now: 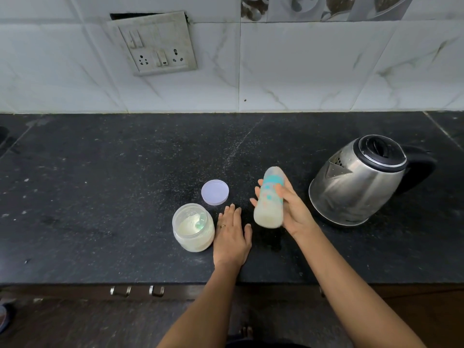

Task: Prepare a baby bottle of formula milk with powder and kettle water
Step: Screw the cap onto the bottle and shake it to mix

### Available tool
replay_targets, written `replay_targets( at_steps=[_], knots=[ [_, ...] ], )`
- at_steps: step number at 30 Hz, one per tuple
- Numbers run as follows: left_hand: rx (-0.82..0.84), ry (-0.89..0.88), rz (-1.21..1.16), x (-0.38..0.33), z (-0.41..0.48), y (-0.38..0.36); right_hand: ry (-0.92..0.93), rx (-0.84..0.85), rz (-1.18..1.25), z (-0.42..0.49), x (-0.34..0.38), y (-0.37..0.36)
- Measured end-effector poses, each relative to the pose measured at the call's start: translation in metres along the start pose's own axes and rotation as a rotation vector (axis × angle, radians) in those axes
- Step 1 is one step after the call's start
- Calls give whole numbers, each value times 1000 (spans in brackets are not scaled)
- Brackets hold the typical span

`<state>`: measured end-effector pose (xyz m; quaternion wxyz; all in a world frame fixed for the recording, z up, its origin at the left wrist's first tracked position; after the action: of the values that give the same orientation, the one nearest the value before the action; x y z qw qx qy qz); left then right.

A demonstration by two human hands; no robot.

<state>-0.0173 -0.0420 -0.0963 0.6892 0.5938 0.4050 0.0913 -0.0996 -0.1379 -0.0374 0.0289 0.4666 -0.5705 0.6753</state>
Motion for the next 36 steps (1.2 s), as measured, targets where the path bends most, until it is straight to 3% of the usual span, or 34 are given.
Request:
replay_targets(
  at_steps=[2,6,9,12,16,20,24,27,29,32,36],
  knots=[
    [0,-9,17,-1,0,0,9,-66,47,0,0,9],
    [26,-16,61,-1,2,-3,-31,90,15,-11,-2,-2],
    [47,-7,86,0,3,-7,5,-12,118,-9,1,10],
    [62,-6,112,2,4,-10,-61,168,34,-19,0,-7],
    [63,-6,98,2,3,-10,29,-75,43,-14,3,14],
    [68,-2,91,3,4,-11,-14,132,67,-28,3,-7],
    [69,3,81,3,4,-10,71,-74,135,-14,15,10],
    [70,0,79,3,3,-10,-38,62,75,-23,11,-3],
    [71,3,68,3,4,-10,0,64,12,-23,12,-3],
    [70,4,58,2,3,-8,70,-122,74,-22,12,6],
    [94,-5,78,3,3,-10,-21,100,-33,-34,-1,-20]
  ],
)
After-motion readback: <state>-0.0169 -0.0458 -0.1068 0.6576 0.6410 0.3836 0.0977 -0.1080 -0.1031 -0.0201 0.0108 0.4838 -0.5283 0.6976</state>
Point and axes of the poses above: each hand's wrist, its own z-axis towards the middle knuckle, its own y-axis out of the back of the hand, x = y × z, the point moved 9 cm from there along z, towards the middle knuckle, and after that the axes turned 14 degrees about y, right-handed, at the moved point
